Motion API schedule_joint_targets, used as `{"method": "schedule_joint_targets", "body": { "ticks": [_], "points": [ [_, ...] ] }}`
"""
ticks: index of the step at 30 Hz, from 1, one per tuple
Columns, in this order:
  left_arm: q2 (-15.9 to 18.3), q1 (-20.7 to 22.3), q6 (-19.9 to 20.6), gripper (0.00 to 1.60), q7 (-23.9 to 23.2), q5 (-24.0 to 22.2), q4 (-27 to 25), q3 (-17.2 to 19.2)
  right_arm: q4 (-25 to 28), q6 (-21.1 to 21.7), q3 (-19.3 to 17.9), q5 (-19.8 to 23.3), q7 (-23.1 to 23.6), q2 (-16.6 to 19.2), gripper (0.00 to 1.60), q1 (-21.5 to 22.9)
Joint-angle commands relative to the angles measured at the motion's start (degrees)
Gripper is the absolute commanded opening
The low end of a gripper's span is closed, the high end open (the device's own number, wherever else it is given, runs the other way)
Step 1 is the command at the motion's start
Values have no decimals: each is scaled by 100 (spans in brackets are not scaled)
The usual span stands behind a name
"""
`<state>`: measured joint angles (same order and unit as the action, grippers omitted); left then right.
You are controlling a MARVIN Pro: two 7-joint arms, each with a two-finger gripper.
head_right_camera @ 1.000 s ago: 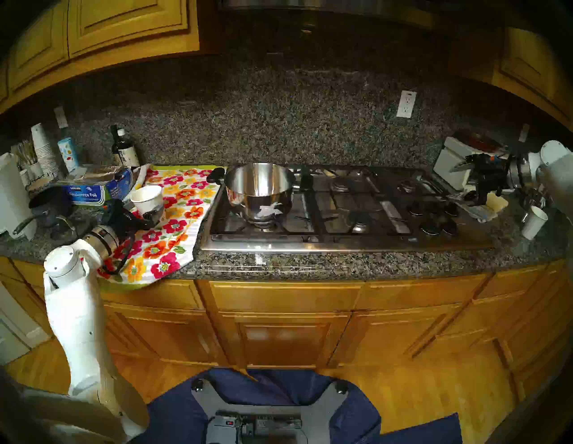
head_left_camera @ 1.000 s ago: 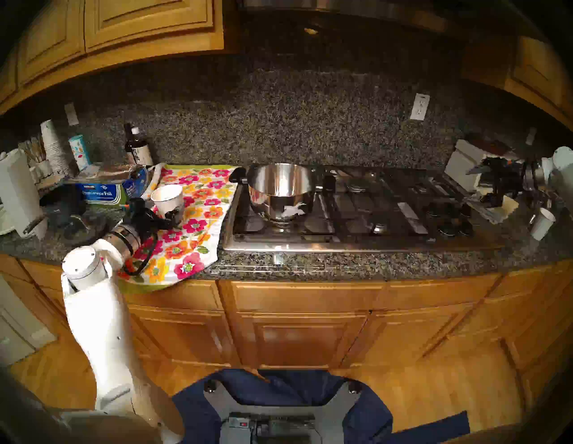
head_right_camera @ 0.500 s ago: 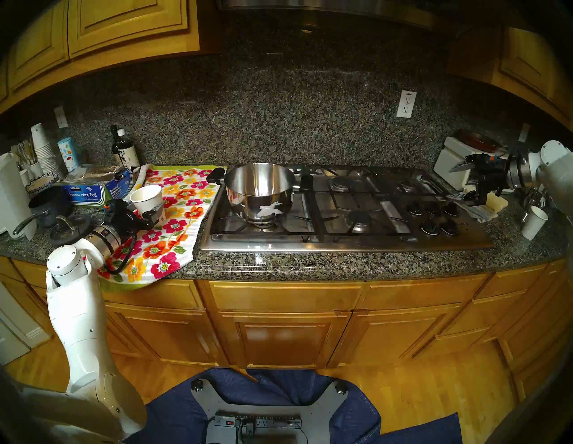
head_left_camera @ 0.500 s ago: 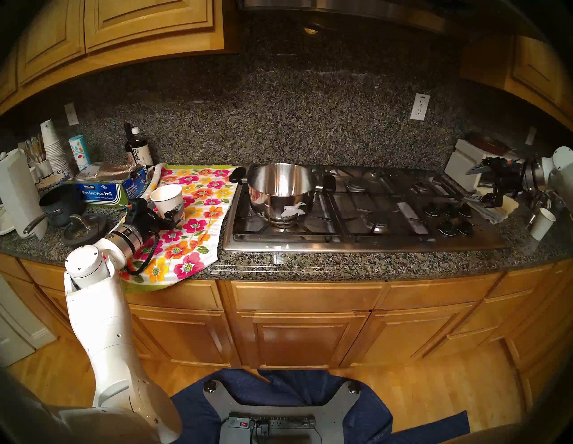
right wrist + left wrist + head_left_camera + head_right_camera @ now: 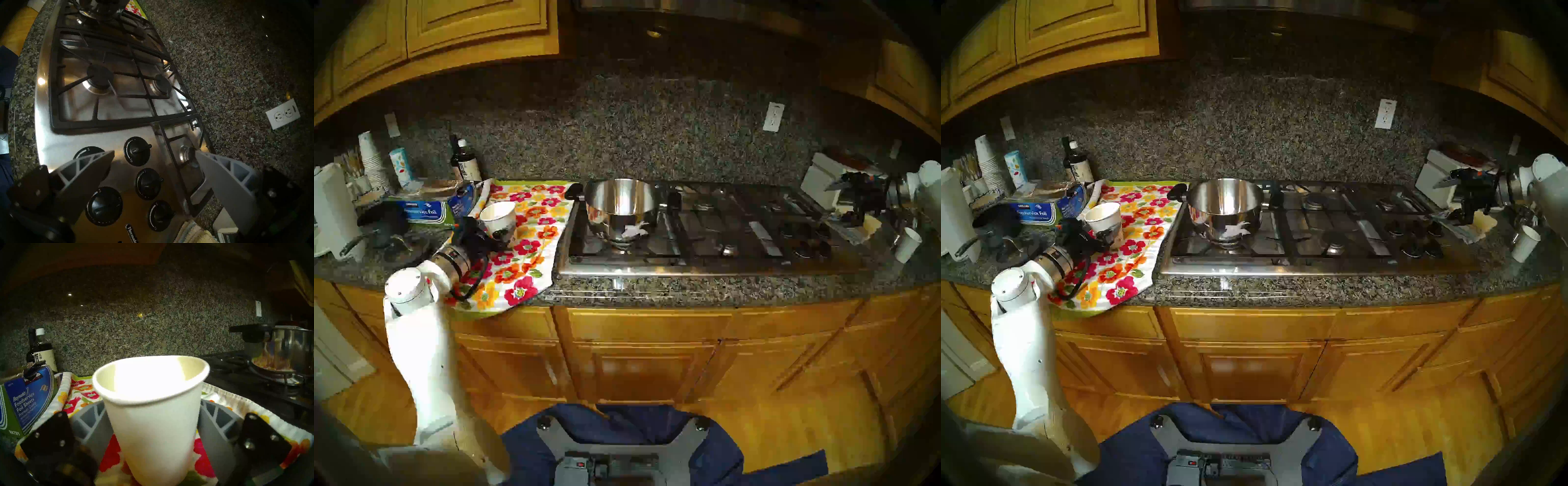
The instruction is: Pick up the water cup, pour water into the pot, turn on the stove
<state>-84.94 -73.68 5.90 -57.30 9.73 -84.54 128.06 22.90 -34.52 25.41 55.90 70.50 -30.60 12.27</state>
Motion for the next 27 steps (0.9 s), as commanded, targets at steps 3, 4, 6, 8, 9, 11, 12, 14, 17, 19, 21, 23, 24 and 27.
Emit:
{"method": "schedule_joint_targets", "body": {
  "ticks": [3,4,6,8,9,11,12,14,17,19,21,23,24,27],
  "points": [
    [133,413,12,83,-49,-93,-330,-77,-13,-16,-68,33,16,4,160,157],
    [143,444,24,84,-48,-86,-331,-91,-13,-16,-68,33,15,4,160,156],
    [169,519,36,84,-39,-69,-328,-124,-15,-17,-68,33,13,2,160,155],
    [194,571,49,92,-38,-49,-326,-158,-16,-17,-68,33,13,2,160,154],
    [208,595,41,93,-35,-37,-316,-176,-17,-17,-68,33,13,2,160,154],
    [239,649,50,94,-35,-22,-303,-210,-17,-18,-68,33,14,1,160,154],
    [253,677,61,90,-34,-17,-306,-224,-18,-18,-68,33,14,1,160,153],
    [292,728,63,89,-38,-1,-309,-258,-19,-18,-68,33,13,0,160,152],
    [351,802,68,92,-42,31,-312,-313,-21,-19,-68,34,13,-1,160,151],
    [395,855,77,95,-37,54,-295,-350,-22,-19,-69,34,13,-1,160,151],
    [451,904,76,95,-45,86,-290,-398,-23,-20,-69,34,12,-2,160,150],
    [525,939,76,92,-63,142,-285,-463,-24,-20,-69,34,13,-2,160,150],
    [556,963,81,90,-76,160,-275,-500,-24,-20,-69,34,13,-2,160,150],
    [617,1042,113,85,-94,216,-300,-609,-25,-21,-69,34,12,-3,160,149]
  ]
}}
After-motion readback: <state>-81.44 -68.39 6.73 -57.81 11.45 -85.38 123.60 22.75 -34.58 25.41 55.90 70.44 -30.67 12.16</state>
